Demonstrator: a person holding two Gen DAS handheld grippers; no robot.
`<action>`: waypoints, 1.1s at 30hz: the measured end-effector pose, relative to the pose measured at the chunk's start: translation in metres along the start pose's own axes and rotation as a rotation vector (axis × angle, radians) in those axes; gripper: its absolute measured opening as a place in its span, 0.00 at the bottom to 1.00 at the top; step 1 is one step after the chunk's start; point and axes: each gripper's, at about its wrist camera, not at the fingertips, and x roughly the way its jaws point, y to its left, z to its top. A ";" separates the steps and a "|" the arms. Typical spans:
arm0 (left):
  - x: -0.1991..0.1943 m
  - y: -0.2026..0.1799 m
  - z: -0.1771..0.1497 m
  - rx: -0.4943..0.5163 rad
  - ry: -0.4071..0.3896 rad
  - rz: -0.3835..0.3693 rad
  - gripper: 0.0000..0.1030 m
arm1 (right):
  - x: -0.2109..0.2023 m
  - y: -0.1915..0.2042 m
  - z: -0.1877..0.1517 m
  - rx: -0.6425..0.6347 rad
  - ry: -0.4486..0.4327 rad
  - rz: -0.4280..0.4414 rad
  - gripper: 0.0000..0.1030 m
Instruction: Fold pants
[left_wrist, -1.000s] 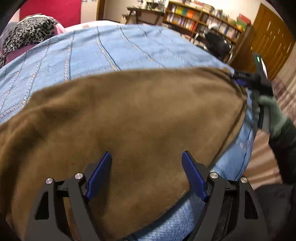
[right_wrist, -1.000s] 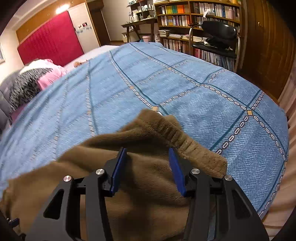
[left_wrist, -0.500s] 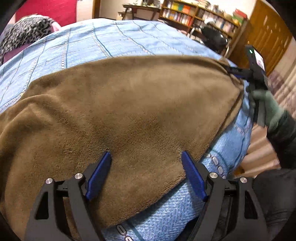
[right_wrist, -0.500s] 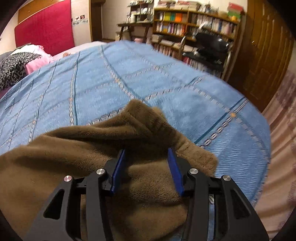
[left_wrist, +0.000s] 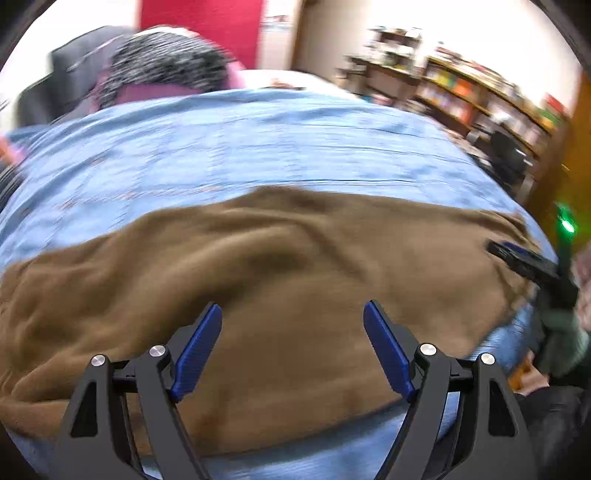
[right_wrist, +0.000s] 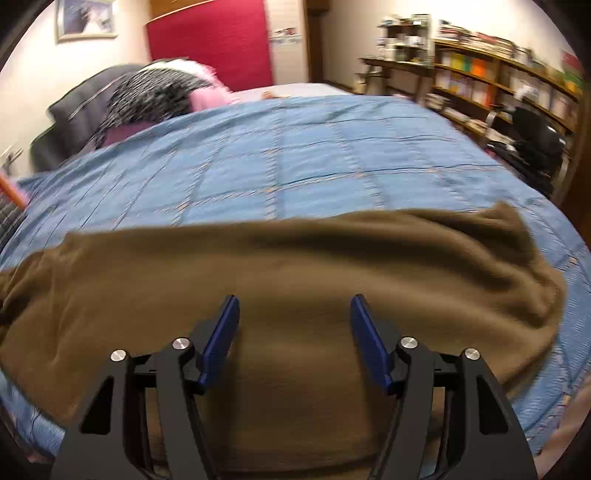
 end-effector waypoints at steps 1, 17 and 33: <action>-0.002 0.012 -0.002 -0.025 0.002 0.023 0.76 | 0.001 0.007 -0.001 -0.017 0.004 0.017 0.63; 0.000 0.103 -0.064 -0.056 0.046 0.287 0.77 | 0.002 0.015 -0.048 -0.151 0.077 0.068 0.69; -0.010 0.041 -0.004 -0.061 -0.064 0.099 0.79 | -0.003 0.012 -0.055 -0.100 0.033 0.078 0.69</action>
